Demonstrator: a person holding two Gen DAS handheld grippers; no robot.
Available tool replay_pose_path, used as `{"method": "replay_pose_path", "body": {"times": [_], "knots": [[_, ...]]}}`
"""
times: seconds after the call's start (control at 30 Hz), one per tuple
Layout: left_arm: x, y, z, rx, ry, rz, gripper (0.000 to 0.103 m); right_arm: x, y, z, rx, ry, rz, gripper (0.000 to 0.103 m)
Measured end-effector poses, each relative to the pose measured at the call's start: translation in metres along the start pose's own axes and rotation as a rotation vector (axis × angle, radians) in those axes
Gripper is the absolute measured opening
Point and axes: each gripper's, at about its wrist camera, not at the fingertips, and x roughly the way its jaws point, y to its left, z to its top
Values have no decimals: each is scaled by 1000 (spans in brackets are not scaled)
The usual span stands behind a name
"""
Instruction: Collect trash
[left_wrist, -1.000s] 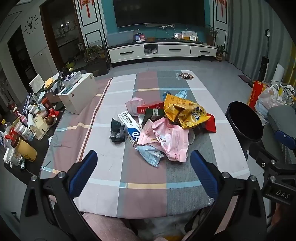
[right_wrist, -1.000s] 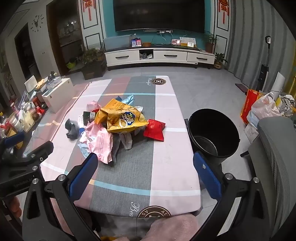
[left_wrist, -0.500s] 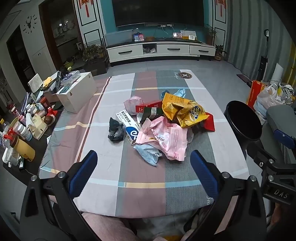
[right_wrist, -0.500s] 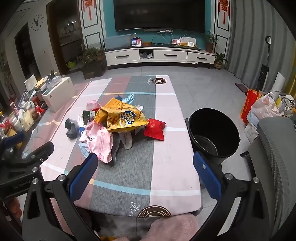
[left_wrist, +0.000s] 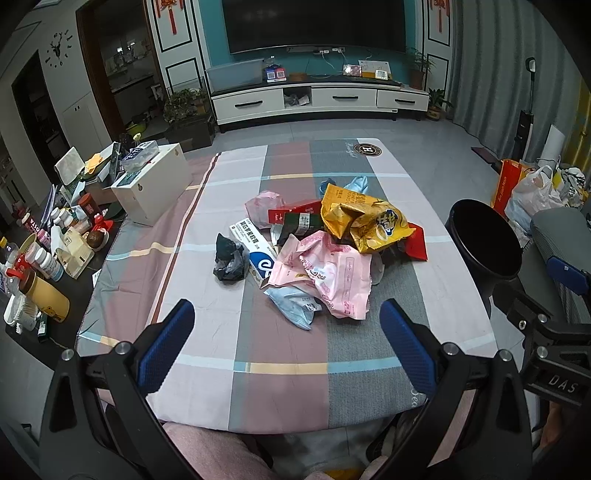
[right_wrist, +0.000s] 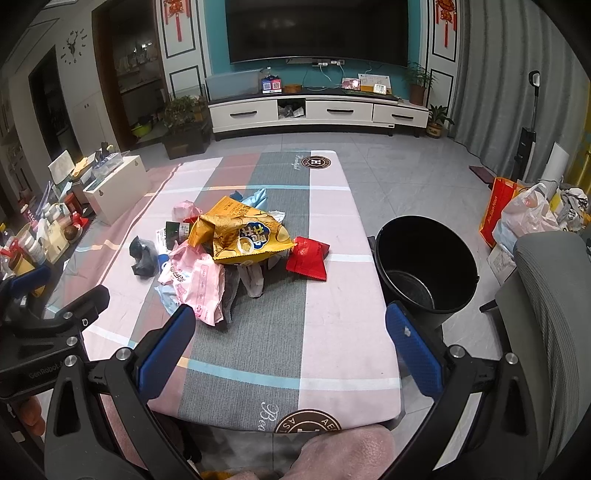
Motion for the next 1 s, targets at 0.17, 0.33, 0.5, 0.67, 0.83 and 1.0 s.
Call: {"method": "replay_pose_path", "body": {"times": [0.17,0.33,0.5,0.67,0.83,1.0], "knots": [[0,-1,0,0,-1,0,100,-1,0,0,-2,-2,1,100],[0,-1,0,0,1,-1,100,1,0,0,1,0,-1,100],[-1,-2,0,0,0,-1,100,0,-1,0,0,-2,0,100],[-1,-3,-1,2,0,-2,100,-1,-1,0,0,-2,-3,100],[-1,-4,-2,4,1,-4,100,-1,0,1,-2,0,-7,100],[-1,-4,-2,3,1,-4,100,0,0,1,-1,0,-7,100]]}}
